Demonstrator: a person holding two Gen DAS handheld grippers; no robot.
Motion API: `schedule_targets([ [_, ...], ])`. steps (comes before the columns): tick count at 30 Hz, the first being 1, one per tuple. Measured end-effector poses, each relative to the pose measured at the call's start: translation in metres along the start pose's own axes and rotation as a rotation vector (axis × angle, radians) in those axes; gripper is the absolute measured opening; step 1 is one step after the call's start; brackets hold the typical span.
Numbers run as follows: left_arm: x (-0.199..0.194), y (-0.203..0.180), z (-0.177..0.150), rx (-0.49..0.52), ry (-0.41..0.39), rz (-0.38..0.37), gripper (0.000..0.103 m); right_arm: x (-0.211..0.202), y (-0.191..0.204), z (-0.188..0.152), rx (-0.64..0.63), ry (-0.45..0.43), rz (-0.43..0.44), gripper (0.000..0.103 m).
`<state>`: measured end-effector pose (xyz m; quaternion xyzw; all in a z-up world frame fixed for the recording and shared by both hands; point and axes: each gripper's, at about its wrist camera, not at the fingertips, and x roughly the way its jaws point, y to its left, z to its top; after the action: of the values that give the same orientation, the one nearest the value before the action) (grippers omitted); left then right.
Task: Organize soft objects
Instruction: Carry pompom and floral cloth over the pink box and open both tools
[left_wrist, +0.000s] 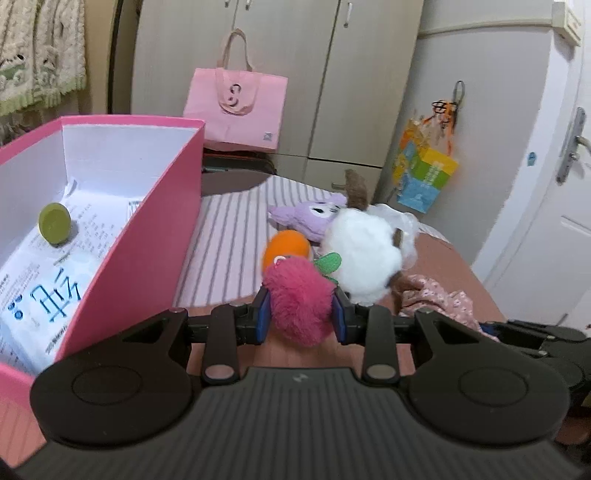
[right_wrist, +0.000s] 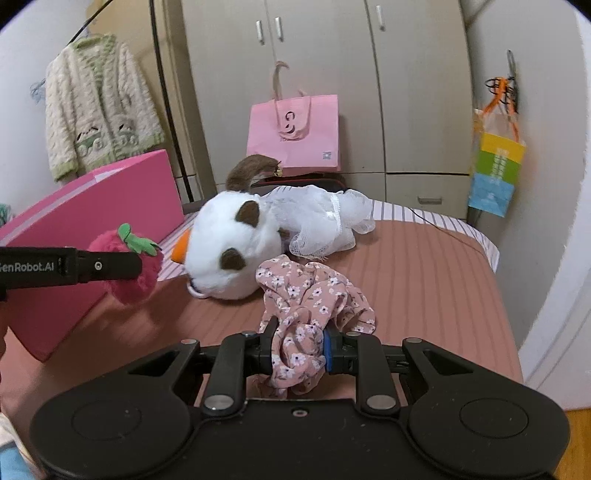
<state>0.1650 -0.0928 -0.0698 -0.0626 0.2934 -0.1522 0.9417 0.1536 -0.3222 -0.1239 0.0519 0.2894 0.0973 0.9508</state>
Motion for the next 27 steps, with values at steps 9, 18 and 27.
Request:
schedule_targets([
  [9, -0.029, 0.004, -0.015, -0.012, 0.036, -0.111, 0.032, -0.026, 0.012, -0.019, 0.045, 0.018, 0.004, 0.025],
  [18, -0.047, 0.002, -0.04, 0.017, 0.071, -0.181, 0.032, -0.042, 0.042, -0.038, 0.004, 0.014, 0.087, 0.025],
  [27, -0.08, 0.024, -0.044, 0.099, 0.135, -0.179, 0.032, -0.059, 0.064, -0.031, -0.09, 0.082, 0.135, 0.025],
])
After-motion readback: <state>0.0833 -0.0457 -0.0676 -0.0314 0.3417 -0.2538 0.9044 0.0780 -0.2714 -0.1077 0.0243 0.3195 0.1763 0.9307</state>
